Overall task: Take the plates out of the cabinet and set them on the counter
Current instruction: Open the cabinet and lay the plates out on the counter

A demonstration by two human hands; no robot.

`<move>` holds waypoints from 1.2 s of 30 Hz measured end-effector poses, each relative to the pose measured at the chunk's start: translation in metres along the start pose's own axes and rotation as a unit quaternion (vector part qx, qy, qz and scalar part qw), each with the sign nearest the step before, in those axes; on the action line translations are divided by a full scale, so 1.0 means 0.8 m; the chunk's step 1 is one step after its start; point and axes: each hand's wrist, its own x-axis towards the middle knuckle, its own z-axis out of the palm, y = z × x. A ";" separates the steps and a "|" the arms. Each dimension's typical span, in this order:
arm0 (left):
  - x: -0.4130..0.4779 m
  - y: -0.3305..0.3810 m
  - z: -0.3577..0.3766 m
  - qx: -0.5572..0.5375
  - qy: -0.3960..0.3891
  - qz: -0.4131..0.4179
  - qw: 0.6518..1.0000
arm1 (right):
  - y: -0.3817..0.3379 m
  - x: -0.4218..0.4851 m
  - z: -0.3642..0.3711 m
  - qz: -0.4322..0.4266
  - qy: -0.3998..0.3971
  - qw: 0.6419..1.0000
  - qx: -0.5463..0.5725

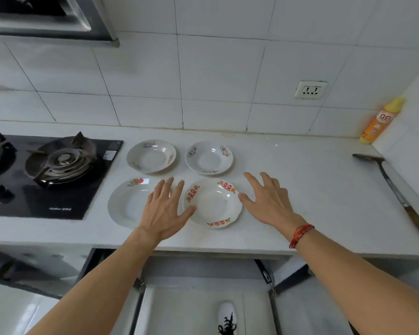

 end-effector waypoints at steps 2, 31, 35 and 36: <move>-0.029 -0.002 -0.006 0.000 0.004 0.010 1.000 | -0.005 -0.034 -0.002 0.010 0.006 1.000 -0.008; -0.225 0.116 0.088 -0.041 -0.091 0.063 0.993 | 0.093 -0.298 0.097 0.083 -0.029 0.996 -0.031; -0.211 0.123 0.150 -0.060 -0.102 0.061 0.991 | 0.123 -0.282 0.157 0.091 -0.028 0.995 -0.028; -0.204 0.123 0.168 -0.063 -0.106 0.059 0.991 | 0.129 -0.275 0.175 0.093 -0.027 0.995 -0.021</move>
